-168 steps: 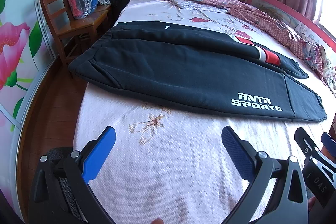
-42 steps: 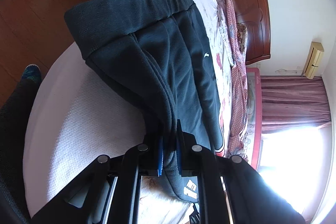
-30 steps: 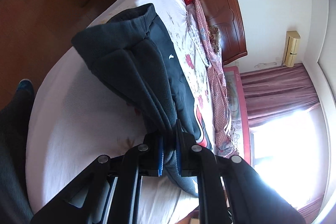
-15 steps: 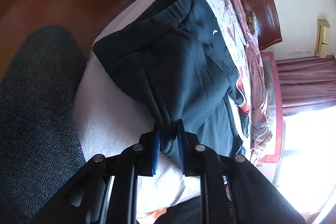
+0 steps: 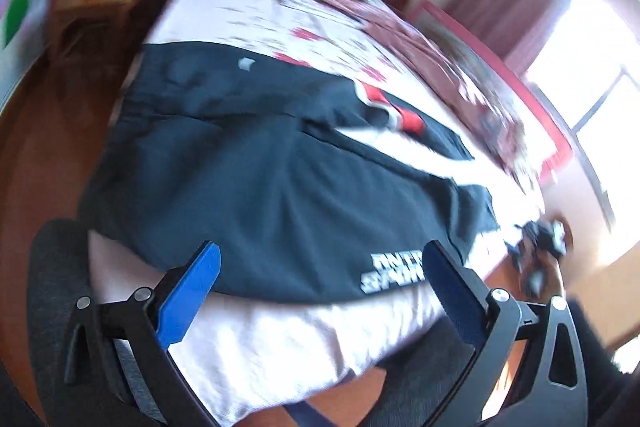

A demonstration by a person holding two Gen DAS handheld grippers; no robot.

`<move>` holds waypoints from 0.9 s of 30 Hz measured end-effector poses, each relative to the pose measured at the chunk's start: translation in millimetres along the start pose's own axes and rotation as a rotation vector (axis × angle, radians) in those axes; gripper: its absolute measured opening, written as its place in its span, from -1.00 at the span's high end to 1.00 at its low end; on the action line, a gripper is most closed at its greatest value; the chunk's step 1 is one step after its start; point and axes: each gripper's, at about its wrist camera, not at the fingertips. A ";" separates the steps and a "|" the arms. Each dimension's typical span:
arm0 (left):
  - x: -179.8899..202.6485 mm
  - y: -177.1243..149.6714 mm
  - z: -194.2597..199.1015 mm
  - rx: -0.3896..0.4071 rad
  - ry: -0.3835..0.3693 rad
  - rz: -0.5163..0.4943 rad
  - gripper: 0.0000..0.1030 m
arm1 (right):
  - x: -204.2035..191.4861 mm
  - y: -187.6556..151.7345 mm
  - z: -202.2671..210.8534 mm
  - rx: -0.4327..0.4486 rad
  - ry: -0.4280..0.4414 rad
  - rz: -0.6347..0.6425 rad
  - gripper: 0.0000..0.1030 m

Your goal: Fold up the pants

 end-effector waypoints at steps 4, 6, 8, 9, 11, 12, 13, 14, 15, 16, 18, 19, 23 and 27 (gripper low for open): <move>19.1 -0.3 -1.3 -0.049 -0.006 -0.091 -0.96 | -6.6 2.8 -22.1 0.000 -0.062 0.000 0.19; 16.9 -2.2 -0.7 -0.069 0.004 -0.075 -0.96 | -11.2 4.1 -33.1 -0.009 -0.090 0.025 0.19; 10.1 -6.5 -5.1 -0.092 0.017 -0.034 -0.96 | -13.8 3.8 -34.1 0.020 -0.115 0.069 0.20; 8.0 -6.4 -8.9 -0.099 0.026 -0.016 -0.96 | -17.6 2.7 -34.1 0.035 -0.129 0.108 0.57; 2.3 -9.9 -14.2 -0.110 0.039 0.023 -0.96 | -29.8 1.1 -37.6 0.037 -0.187 0.202 0.89; -1.9 -9.4 -19.1 -0.114 0.042 0.036 -0.96 | -37.6 -0.8 -34.8 0.053 -0.200 0.261 0.89; -4.9 -10.4 -21.3 -0.118 0.046 0.050 -0.96 | -48.3 -4.5 -28.3 0.076 -0.216 0.329 0.89; -8.1 -9.5 -27.6 -0.124 0.048 0.061 -0.96 | -60.2 -8.2 -18.9 0.107 -0.233 0.398 0.89; -9.3 -10.0 -29.0 -0.130 0.050 0.068 -0.96 | -68.1 -9.0 -9.4 0.135 -0.234 0.442 0.89; -10.1 -10.6 -31.4 -0.137 0.054 0.074 -0.96 | -73.2 -8.3 2.9 0.164 -0.235 0.469 0.89; -11.3 -11.1 -33.1 -0.146 0.057 0.082 -0.96 | -75.9 -0.2 28.4 0.240 -0.267 0.518 0.89; -11.1 -11.4 -34.1 -0.150 0.057 0.084 -0.96 | -70.5 6.9 38.5 0.259 -0.285 0.523 0.89; -10.4 -13.4 -41.2 -0.184 0.052 0.086 -0.96 | -24.4 34.7 32.5 0.189 -0.355 0.467 0.90; -12.8 -17.7 -51.6 -0.236 0.058 0.105 -0.96 | 18.5 38.2 6.4 0.153 -0.503 0.392 0.36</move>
Point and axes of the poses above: each gripper's, at about its wrist camera, not at the fingertips, and z roughly against the way its jaws point, x to its right, y to its top, and after that the axes turned 6 degrees about -z, right-handed
